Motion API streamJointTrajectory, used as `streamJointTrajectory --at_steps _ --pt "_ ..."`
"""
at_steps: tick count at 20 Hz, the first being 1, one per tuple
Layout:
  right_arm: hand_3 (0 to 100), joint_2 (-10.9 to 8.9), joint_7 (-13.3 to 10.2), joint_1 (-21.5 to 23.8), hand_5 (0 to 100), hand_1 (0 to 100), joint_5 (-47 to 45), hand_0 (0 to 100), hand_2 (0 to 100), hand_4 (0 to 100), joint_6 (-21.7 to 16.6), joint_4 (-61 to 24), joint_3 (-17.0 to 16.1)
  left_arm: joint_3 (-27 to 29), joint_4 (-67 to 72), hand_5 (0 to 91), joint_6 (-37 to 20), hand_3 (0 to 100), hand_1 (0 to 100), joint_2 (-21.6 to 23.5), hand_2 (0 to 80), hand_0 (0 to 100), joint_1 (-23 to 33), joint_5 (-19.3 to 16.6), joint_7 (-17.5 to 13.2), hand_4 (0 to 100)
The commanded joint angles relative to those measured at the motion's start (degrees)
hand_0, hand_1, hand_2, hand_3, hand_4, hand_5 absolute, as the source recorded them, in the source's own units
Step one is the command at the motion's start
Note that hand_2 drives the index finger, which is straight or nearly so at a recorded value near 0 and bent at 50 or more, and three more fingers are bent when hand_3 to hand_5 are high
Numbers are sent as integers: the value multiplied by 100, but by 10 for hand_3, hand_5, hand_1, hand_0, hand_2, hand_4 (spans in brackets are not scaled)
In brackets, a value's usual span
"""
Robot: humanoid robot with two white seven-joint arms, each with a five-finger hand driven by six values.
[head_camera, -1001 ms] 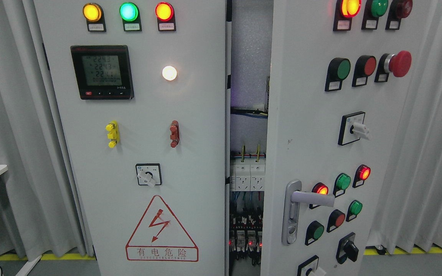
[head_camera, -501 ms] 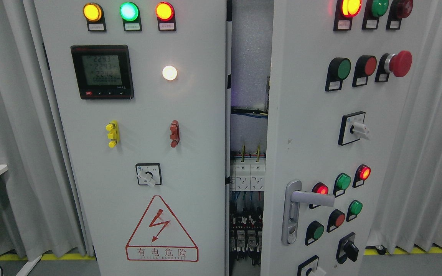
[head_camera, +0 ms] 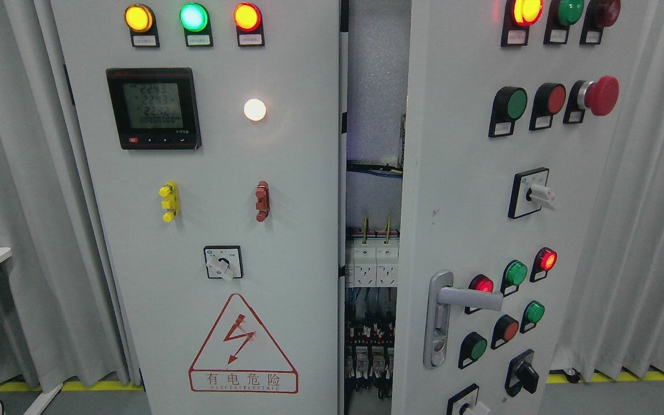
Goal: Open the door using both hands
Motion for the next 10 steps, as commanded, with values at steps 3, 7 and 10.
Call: streamJointTrajectory --at_steps 3,7,10 --pt "0 0 3 0 0 0 0 219 0 0 -12 1 3 65 -3120 0 315 28 0 1104 27 296 -8 1244 -2 37" --pt "0 0 3 0 0 0 0 218 0 0 -3 1 -6 74 -3472 0 1298 28 0 1324 27 296 -570 1948 7 35" --pt "0 0 3 0 0 0 0 219 0 0 -12 1 3 92 -3604 0 1818 28 0 1350 27 296 -1062 2194 -2 35"
